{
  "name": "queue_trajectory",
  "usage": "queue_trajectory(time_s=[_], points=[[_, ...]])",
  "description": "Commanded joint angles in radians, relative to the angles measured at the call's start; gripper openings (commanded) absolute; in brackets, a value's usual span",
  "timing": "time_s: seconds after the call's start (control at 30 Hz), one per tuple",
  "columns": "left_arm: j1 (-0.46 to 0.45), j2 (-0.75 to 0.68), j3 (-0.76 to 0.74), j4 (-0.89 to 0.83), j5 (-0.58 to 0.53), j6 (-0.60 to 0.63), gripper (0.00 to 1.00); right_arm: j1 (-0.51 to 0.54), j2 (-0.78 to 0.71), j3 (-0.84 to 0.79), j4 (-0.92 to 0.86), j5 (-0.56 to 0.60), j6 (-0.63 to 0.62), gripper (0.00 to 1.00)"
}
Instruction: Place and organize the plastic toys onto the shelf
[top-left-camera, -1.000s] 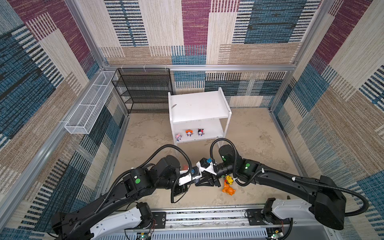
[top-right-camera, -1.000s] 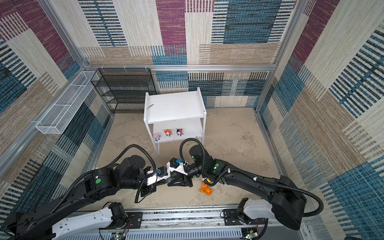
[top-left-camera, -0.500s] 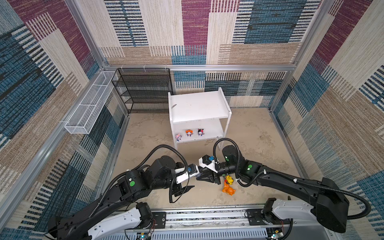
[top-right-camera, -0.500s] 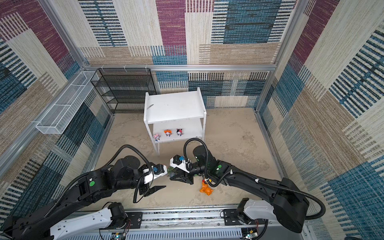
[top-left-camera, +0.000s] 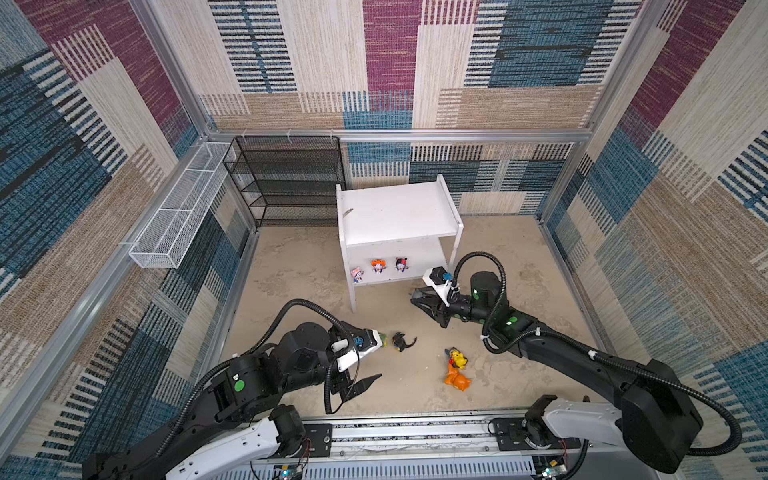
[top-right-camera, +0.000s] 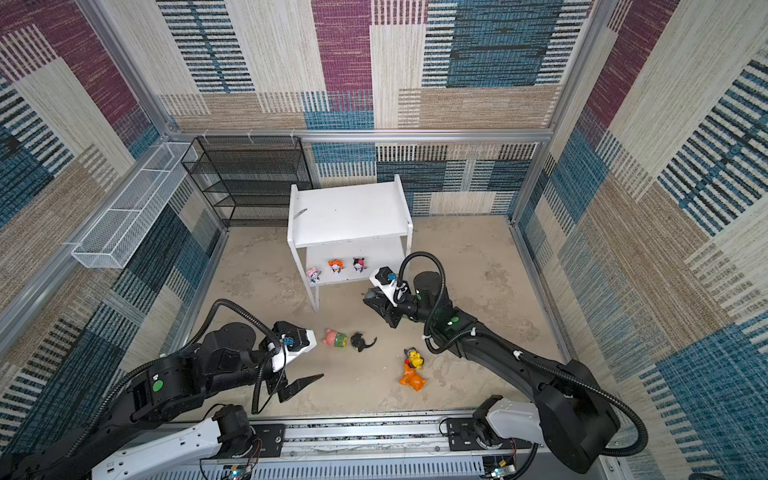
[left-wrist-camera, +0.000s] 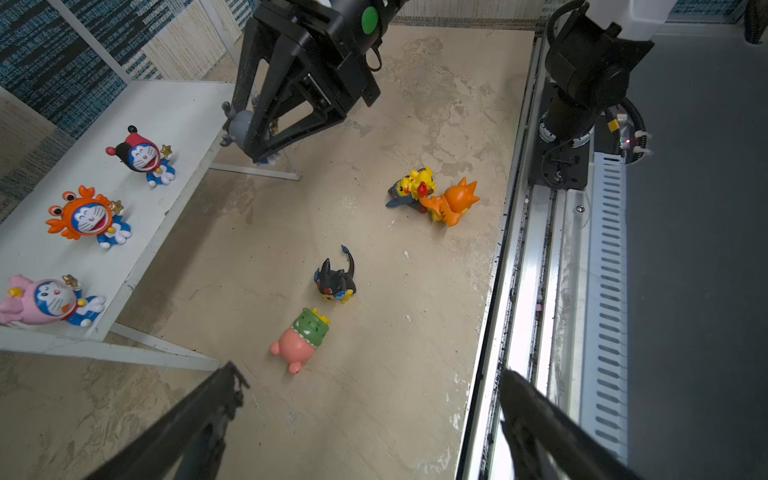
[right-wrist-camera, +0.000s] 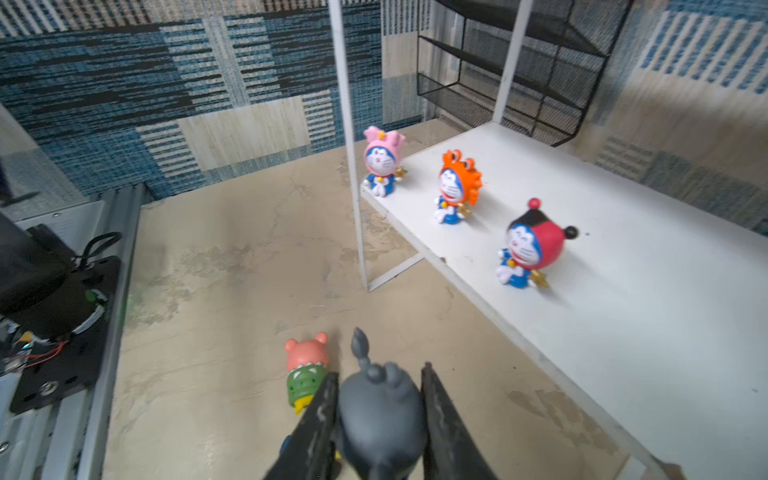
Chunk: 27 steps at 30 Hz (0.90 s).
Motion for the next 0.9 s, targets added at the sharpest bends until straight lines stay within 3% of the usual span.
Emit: queue_trajectory(time_s=[0.0, 0.27, 0.87], points=[[0.001, -0.016, -0.010, 0.042, -0.002, -0.004, 0.99, -0.027, 0.022, 0.006, 0.125, 0.023, -0.014, 0.22], [0.001, -0.036, -0.027, 0.059, 0.005, -0.005, 0.99, -0.074, 0.104, 0.041, 0.216, 0.027, -0.007, 0.22], [0.003, -0.053, -0.036, 0.071, 0.009, -0.001, 0.99, -0.079, 0.231, 0.067, 0.372, 0.152, 0.057, 0.24]])
